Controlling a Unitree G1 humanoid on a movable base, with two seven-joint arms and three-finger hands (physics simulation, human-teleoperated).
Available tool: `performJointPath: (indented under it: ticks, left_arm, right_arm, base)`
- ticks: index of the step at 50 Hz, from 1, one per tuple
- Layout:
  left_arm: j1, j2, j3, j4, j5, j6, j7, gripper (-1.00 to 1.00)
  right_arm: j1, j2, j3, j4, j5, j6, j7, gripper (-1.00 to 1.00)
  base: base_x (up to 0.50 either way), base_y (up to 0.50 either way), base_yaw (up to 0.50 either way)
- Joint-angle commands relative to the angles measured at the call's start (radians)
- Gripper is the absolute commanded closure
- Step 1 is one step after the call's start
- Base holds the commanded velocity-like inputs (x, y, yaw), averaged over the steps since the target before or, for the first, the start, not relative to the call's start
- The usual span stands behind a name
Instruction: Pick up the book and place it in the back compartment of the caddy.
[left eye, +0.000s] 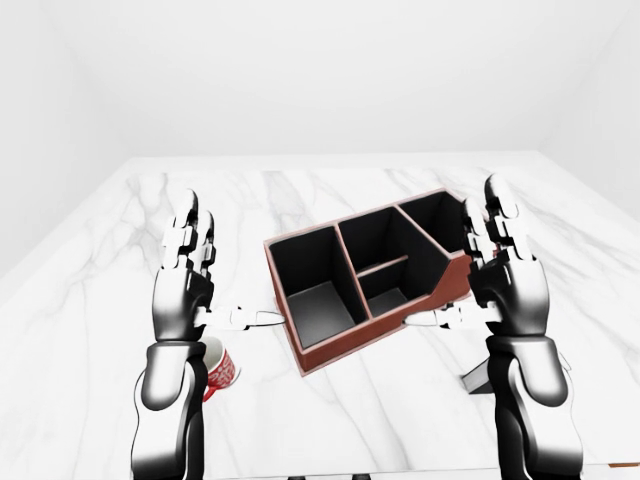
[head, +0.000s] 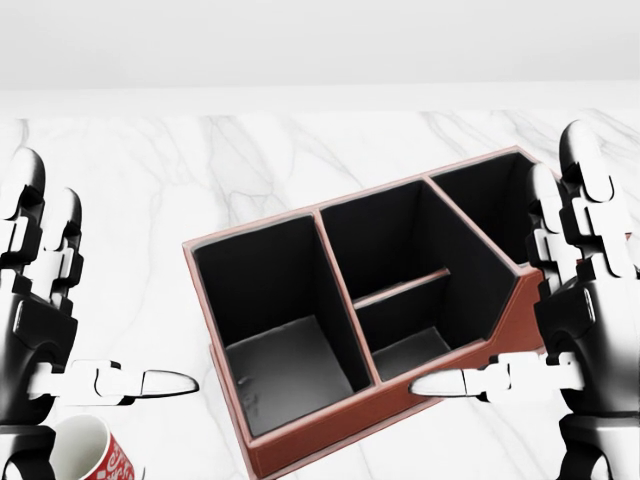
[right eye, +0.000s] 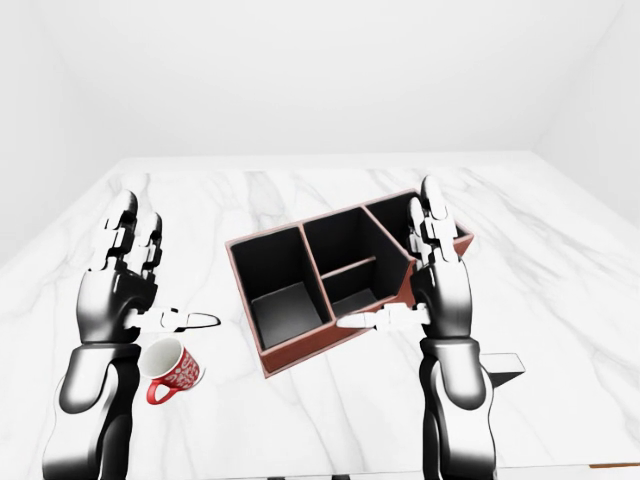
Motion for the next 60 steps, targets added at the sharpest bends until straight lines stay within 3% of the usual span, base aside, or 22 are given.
performJointPath:
  ticks: [1, 28, 30, 37, 38, 46, 60]
  left_arm:
    - [0.001, 0.001, 0.003, -0.003, -0.001, 0.000, -0.001, -1.00]
    - [-0.004, 0.002, 0.007, -0.008, -0.005, 0.000, 0.000, -1.00]
    - [-0.005, 0.002, 0.006, -0.008, -0.005, 0.000, 0.001, -1.00]
    - [-0.006, 0.002, 0.006, -0.002, -0.004, 0.000, 0.001, -1.00]
    - [-0.001, 0.001, 0.000, -0.002, -0.001, 0.000, 0.000, -1.00]
    - [-0.003, 0.002, 0.003, -0.005, -0.001, 0.000, -0.001, -1.00]
    - [-0.003, 0.002, 0.004, 0.008, -0.001, 0.000, -0.001, -1.00]
  right_arm:
    - [-0.004, 0.001, 0.003, 0.000, -0.016, 0.000, -0.018, -1.00]
    - [-0.037, -0.038, -0.026, -0.155, -0.187, 0.000, 0.013, -1.00]
    - [-0.047, -0.076, -0.048, -0.191, -0.241, 0.000, 0.044, -1.00]
    - [-0.056, -0.093, -0.101, -0.213, -0.359, 0.000, 0.147, -1.00]
    - [-0.058, -0.152, -0.127, -0.184, -0.426, 0.000, 0.177, -1.00]
    - [-0.073, -0.119, -0.148, -0.183, -0.498, 0.000, 0.243, -1.00]
    - [-0.079, -0.125, -0.171, -0.184, -0.553, 0.000, 0.297, -1.00]
  base:
    - [0.00, 0.00, 0.00]
    - [0.00, 0.00, 0.00]
    - [0.00, 0.00, 0.00]
    - [0.00, 0.00, 0.00]
    - [0.00, 0.00, 0.00]
    - [0.00, 0.00, 0.00]
    - [0.00, 0.00, 0.00]
